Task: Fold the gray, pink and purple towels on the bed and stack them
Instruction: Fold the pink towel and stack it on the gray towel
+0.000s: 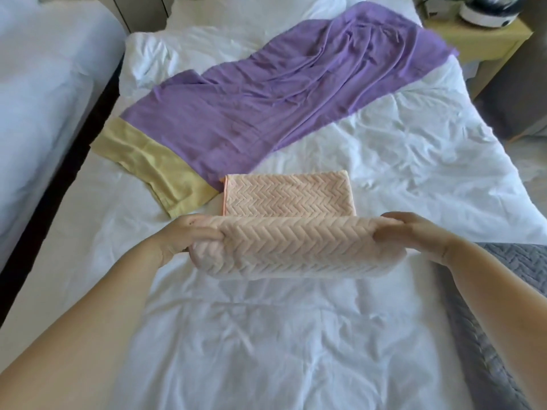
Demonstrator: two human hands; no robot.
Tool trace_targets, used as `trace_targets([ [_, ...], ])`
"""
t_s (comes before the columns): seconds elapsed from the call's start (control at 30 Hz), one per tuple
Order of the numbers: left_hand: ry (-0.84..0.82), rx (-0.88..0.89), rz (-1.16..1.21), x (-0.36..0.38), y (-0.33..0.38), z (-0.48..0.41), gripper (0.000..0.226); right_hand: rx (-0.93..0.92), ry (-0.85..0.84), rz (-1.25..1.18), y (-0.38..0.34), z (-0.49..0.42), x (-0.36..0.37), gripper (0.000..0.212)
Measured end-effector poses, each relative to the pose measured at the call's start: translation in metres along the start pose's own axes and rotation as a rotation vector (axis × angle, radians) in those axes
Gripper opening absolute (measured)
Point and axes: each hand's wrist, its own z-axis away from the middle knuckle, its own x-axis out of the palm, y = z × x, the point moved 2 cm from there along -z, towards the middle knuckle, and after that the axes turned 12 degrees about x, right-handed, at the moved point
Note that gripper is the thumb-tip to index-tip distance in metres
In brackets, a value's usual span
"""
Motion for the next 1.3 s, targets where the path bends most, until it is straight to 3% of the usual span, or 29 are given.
trace_targets([
  [0.1, 0.22, 0.005, 0.216, -0.001, -0.01, -0.033, 0.046, -0.03, 0.06, -0.414, -0.004, -0.027, -0.003, 0.046],
  [0.23, 0.379, -0.045, 0.326, 0.003, -0.023, -0.073, 0.076, -0.063, -0.048, -0.628, -0.002, -0.068, 0.001, 0.065],
  [0.33, 0.353, -0.082, 0.322, 0.004, -0.041, -0.088, 0.092, -0.084, -0.145, -0.547, 0.008, -0.087, 0.008, 0.066],
  [0.4, 0.314, -0.093, 0.273, 0.008, -0.057, -0.09, 0.089, -0.03, -0.138, -0.534, 0.022, -0.096, 0.014, 0.067],
  [0.47, 0.32, -0.073, 0.2, 0.014, -0.073, -0.093, 0.067, 0.025, -0.081, -0.575, 0.034, -0.105, 0.021, 0.064],
  [0.6, 0.51, 0.059, -0.021, 0.018, -0.08, -0.106, 0.015, -0.036, 0.082, -0.513, 0.026, -0.117, 0.028, 0.044],
  [0.8, 0.612, 0.097, -0.276, 0.022, -0.083, -0.137, 0.024, -0.03, 0.453, -0.279, 0.011, -0.156, 0.037, 0.014],
  [1.07, 0.632, -0.072, -0.481, 0.024, -0.088, -0.157, 0.027, 0.142, 0.512, -0.132, 0.01, -0.182, 0.035, 0.038],
  [1.13, 0.701, -0.001, -0.484, 0.024, -0.081, -0.154, 0.024, 0.119, 0.556, -0.111, 0.007, -0.18, 0.033, 0.033],
  [1.23, 0.808, 0.271, -0.383, 0.026, -0.065, -0.149, 0.018, -0.014, 0.664, -0.207, 0.001, -0.171, 0.033, 0.019],
  [1.3, 0.828, 0.287, -0.376, 0.026, -0.062, -0.151, 0.02, -0.031, 0.685, -0.241, -0.002, -0.171, 0.032, 0.021],
])
